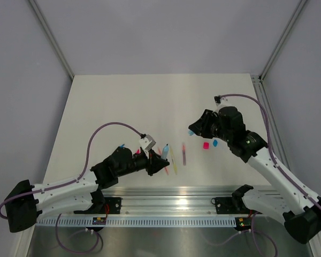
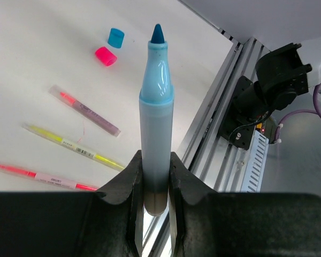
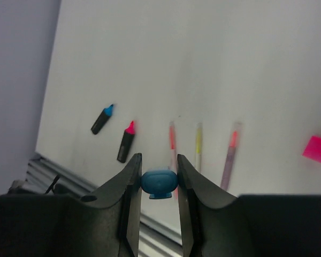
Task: Insert the pens into the pen caps
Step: Insert the pen cap onto the pen.
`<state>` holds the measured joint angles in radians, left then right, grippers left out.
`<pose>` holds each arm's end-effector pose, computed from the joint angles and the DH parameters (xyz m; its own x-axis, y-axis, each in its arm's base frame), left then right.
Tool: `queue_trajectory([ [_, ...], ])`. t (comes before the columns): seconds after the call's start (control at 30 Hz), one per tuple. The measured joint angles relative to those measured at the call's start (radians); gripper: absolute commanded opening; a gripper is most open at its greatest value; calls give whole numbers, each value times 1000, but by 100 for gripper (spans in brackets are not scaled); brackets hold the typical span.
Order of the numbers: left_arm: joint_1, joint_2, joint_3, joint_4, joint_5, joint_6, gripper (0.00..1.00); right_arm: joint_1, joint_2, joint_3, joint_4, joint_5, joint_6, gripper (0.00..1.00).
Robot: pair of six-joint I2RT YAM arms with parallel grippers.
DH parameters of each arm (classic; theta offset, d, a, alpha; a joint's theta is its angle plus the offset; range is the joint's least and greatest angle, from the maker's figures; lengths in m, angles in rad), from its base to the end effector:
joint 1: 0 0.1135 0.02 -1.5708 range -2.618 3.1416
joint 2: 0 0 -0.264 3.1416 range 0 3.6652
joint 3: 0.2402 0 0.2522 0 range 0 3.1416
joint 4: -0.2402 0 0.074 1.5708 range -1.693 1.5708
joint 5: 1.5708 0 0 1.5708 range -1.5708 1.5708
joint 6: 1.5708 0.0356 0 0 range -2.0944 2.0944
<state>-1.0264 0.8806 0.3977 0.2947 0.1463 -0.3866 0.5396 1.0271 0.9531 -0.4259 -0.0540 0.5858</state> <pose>0.1012 -0.1772 0.2360 -0.4368 0.0012 -0.8996 0.8160 0.4214 -0.3956 0.1949 0.1189 0.3286 -0.6488 0.2550 -0.7170 -0.2340 0.8297 0.5068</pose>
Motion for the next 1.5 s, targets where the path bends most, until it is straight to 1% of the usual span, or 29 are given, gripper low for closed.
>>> queue_trajectory([
  [0.13,0,21,0,-1,0,11,0,67,-101,-3,-8,-62,48,11],
  [0.27,1,32,0,-1,1,26,0,125,-123,-3,-8,-109,78,11],
  [0.5,1,57,0,-21,-1,56,0,202,-37,44,-37,-140,101,10],
  [0.8,1,58,0,-24,-11,73,0,229,49,153,-82,-142,101,9],
  [1.17,1,57,0,-24,-11,75,0,272,116,167,-127,-138,101,9],
  [1.5,1,57,0,-25,-10,75,0,282,126,179,-127,-119,100,9],
])
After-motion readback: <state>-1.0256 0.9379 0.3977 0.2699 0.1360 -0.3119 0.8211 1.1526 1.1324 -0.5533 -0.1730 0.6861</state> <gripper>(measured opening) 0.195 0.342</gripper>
